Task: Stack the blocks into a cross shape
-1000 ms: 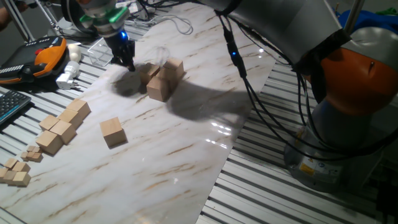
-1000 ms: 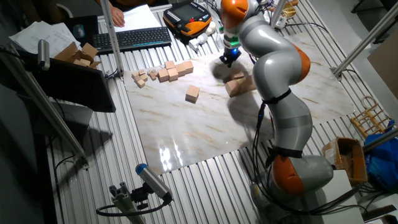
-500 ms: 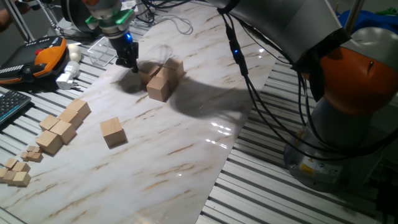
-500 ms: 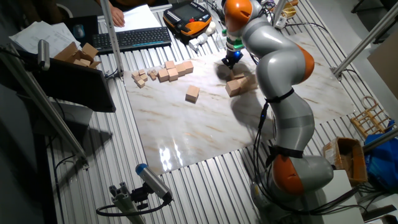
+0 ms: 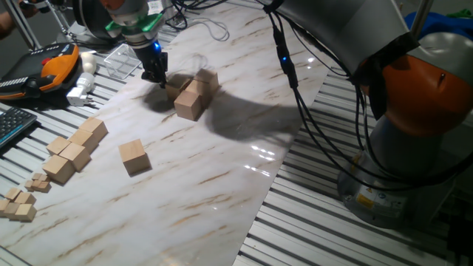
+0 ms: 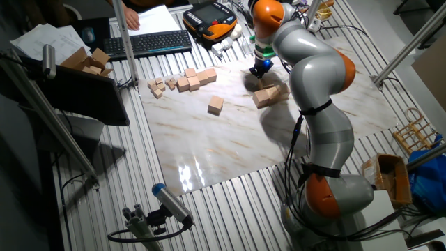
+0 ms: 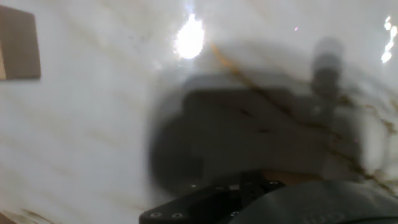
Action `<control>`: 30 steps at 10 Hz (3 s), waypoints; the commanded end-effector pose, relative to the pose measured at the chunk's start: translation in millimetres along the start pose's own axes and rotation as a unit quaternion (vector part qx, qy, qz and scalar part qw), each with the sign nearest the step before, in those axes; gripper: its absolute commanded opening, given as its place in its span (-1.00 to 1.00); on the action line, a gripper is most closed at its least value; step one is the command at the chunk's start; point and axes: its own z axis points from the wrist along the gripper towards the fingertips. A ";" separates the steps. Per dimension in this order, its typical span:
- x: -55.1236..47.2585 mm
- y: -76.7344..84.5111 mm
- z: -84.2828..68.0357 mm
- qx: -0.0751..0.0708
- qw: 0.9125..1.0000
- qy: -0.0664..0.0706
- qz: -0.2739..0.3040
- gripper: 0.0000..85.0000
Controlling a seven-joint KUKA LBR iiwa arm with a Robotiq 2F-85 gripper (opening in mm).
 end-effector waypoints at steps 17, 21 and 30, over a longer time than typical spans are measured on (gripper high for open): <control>-5.2 72.3 -50.1 -0.050 0.992 0.045 0.105 -1.00; -4.4 69.7 -50.8 -0.040 0.996 0.037 0.077 -1.00; -4.4 69.7 -50.8 -0.044 0.999 0.021 -0.023 -1.00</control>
